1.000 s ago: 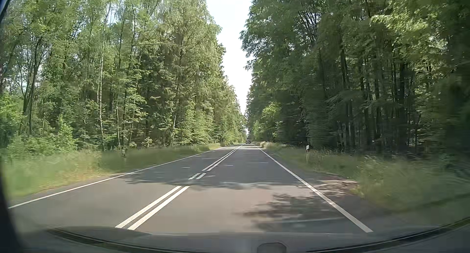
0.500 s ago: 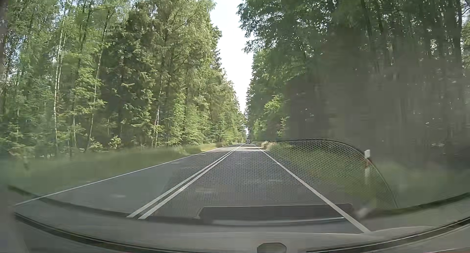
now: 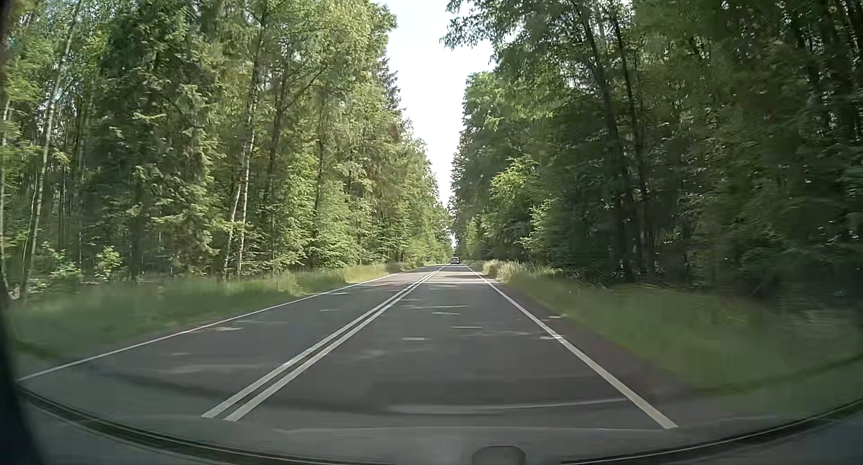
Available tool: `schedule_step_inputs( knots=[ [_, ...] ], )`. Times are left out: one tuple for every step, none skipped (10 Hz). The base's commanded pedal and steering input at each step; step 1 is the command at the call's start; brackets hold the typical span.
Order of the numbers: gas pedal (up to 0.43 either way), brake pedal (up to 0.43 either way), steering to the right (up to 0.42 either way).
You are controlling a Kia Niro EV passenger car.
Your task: Follow the waypoints while adhering to traffic rules and regulations
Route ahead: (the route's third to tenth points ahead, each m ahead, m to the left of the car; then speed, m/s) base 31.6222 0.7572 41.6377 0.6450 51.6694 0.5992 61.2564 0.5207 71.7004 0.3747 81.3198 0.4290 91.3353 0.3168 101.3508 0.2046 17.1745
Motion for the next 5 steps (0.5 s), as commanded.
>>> schedule_step_inputs(
  knots=[
    [0.130, 0.037, -0.001],
    [0.130, 0.030, -0.002],
    [0.130, 0.030, -0.002],
    [0.130, 0.037, -0.003],
    [0.130, 0.030, -0.003]
  ],
)
